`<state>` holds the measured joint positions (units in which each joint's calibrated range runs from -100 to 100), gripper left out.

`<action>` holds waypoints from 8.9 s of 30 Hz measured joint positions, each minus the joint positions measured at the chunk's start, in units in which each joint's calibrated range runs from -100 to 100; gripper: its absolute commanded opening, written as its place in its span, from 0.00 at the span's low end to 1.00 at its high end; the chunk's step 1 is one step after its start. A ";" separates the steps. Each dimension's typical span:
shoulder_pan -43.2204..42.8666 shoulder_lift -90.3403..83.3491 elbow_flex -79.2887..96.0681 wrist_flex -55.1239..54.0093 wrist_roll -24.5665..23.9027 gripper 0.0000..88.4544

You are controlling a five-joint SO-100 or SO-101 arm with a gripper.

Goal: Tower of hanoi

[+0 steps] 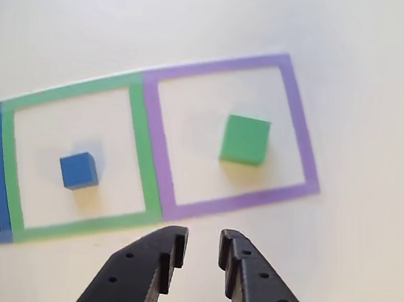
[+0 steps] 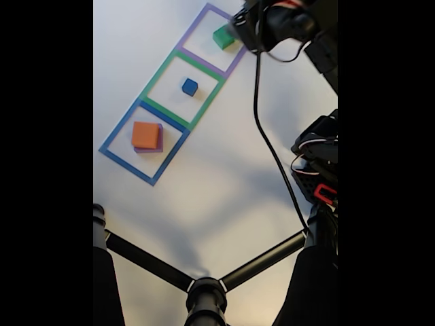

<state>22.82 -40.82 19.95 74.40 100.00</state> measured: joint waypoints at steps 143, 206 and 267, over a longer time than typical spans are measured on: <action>8.69 65.57 40.33 -128.79 -0.38 0.05; -32.45 -3.53 4.30 -3.27 0.00 0.07; -45.93 39.51 43.25 -105.74 -0.38 0.11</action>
<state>-23.12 -1.30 63.20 -31.34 99.62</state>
